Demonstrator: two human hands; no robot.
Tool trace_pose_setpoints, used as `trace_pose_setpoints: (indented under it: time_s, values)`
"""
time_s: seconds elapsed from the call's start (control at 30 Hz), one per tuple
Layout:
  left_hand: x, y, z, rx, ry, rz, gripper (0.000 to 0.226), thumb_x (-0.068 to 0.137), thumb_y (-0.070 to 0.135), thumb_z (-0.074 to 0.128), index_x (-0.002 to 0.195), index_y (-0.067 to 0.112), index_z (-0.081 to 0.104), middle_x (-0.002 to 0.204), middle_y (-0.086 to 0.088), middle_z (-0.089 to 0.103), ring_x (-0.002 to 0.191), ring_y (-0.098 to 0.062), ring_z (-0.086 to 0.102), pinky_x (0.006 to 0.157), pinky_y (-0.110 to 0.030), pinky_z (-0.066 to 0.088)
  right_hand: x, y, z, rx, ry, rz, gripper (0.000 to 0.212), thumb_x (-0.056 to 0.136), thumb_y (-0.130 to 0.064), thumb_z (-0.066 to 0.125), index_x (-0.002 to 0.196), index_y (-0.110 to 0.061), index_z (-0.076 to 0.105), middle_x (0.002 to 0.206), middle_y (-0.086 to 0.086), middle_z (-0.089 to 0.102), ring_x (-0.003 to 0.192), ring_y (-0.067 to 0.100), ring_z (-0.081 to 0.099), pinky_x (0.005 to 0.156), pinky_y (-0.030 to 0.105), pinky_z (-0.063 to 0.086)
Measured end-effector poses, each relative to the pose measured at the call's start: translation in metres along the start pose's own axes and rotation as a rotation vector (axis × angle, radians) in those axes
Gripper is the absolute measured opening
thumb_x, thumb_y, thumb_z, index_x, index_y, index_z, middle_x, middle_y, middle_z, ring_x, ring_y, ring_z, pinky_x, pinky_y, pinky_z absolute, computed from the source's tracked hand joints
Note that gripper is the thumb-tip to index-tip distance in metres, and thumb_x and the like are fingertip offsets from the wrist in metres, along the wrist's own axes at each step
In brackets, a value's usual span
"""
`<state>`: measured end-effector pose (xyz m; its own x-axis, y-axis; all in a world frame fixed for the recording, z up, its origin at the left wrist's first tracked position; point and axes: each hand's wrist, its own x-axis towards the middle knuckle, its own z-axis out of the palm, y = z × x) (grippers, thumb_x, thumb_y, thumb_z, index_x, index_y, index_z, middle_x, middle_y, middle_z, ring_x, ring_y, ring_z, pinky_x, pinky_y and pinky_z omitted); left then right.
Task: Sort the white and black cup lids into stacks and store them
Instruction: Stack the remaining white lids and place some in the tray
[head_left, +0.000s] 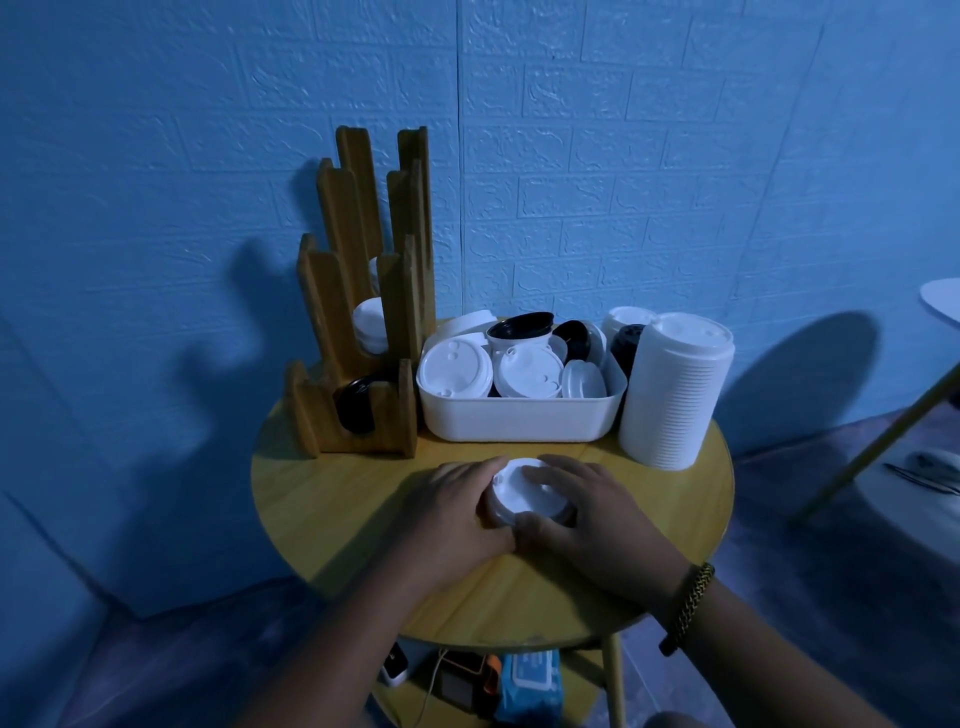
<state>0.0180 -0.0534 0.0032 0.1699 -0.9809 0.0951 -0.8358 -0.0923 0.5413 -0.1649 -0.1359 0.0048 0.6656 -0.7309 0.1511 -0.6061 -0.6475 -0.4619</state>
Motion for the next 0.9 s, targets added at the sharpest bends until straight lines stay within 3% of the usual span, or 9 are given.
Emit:
trace_pose_setpoints:
  time_s: [0.1,0.23,0.37,0.43,0.53,0.6,0.7,0.9]
  values:
    - [0.001,0.001,0.001,-0.003,0.007,-0.011,0.08,0.089,0.046,0.071,0.155,0.043,0.026,0.158,0.013,0.033,0.142,-0.011,0.032,0.109,-0.032,0.04,0.005,-0.001,-0.002,-0.043,-0.054,-0.011,0.074,0.084,-0.077,0.034,0.147,-0.037,0.042,0.157,-0.01,0.032,0.139,0.014,0.029,0.114,0.042,0.032]
    - [0.002,0.001,0.0,-0.024,0.016,-0.043,0.082,0.088,0.05,0.069,0.156,0.04,0.024,0.159,0.011,0.03,0.143,-0.012,0.03,0.106,-0.03,0.037,0.014,-0.001,0.008,-0.102,-0.033,-0.027,0.057,0.096,-0.064,0.04,0.148,-0.039,0.04,0.159,-0.009,0.029,0.141,0.016,0.027,0.115,0.044,0.03]
    - [0.002,0.001,0.0,-0.03,0.031,-0.041,0.084,0.087,0.046,0.072,0.156,0.039,0.025,0.157,0.01,0.034,0.142,-0.012,0.032,0.106,-0.029,0.037,0.016,-0.009,0.0,-0.157,-0.058,-0.066,0.06,0.096,-0.068,0.033,0.147,-0.037,0.041,0.157,-0.009,0.033,0.141,0.015,0.029,0.113,0.041,0.03]
    - [0.005,0.0,0.002,-0.038,0.042,-0.05,0.081,0.084,0.046,0.075,0.153,0.037,0.032,0.151,0.01,0.04,0.137,-0.012,0.038,0.105,-0.03,0.04,0.022,-0.016,-0.014,-0.15,0.061,-0.096,0.071,0.092,-0.073,0.023,0.143,-0.031,0.048,0.148,-0.005,0.046,0.135,0.016,0.038,0.108,0.036,0.035]
    - [0.007,-0.001,0.004,-0.037,0.03,-0.071,0.082,0.082,0.05,0.077,0.151,0.036,0.035,0.143,0.01,0.043,0.133,-0.011,0.039,0.106,-0.035,0.042,0.044,-0.026,-0.029,-0.141,0.38,-0.093,0.047,0.098,-0.053,0.044,0.133,-0.024,0.058,0.134,-0.003,0.058,0.126,0.019,0.047,0.101,0.035,0.038]
    - [0.008,-0.003,0.006,-0.04,0.033,-0.076,0.085,0.081,0.053,0.078,0.151,0.036,0.034,0.142,0.011,0.043,0.133,-0.011,0.039,0.107,-0.036,0.042,0.064,-0.033,-0.035,-0.188,0.454,-0.024,0.046,0.097,-0.049,0.053,0.134,-0.023,0.056,0.135,0.0,0.056,0.13,0.024,0.044,0.102,0.04,0.036]
    - [0.01,-0.007,0.008,-0.096,0.068,-0.077,0.093,0.075,0.054,0.081,0.152,0.039,0.03,0.142,0.01,0.044,0.134,-0.013,0.039,0.106,-0.036,0.045,0.093,-0.039,-0.036,-0.257,0.359,0.143,0.058,0.092,-0.056,0.053,0.137,-0.02,0.047,0.142,0.004,0.048,0.135,0.029,0.035,0.105,0.045,0.032]
    - [0.011,-0.011,0.011,-0.089,0.095,-0.064,0.09,0.068,0.062,0.083,0.144,0.04,0.04,0.133,0.014,0.046,0.126,-0.009,0.044,0.101,-0.034,0.047,0.119,-0.035,-0.036,-0.23,0.256,0.309,0.059,0.086,-0.058,0.055,0.127,-0.016,0.048,0.133,0.01,0.054,0.127,0.035,0.042,0.101,0.048,0.033]
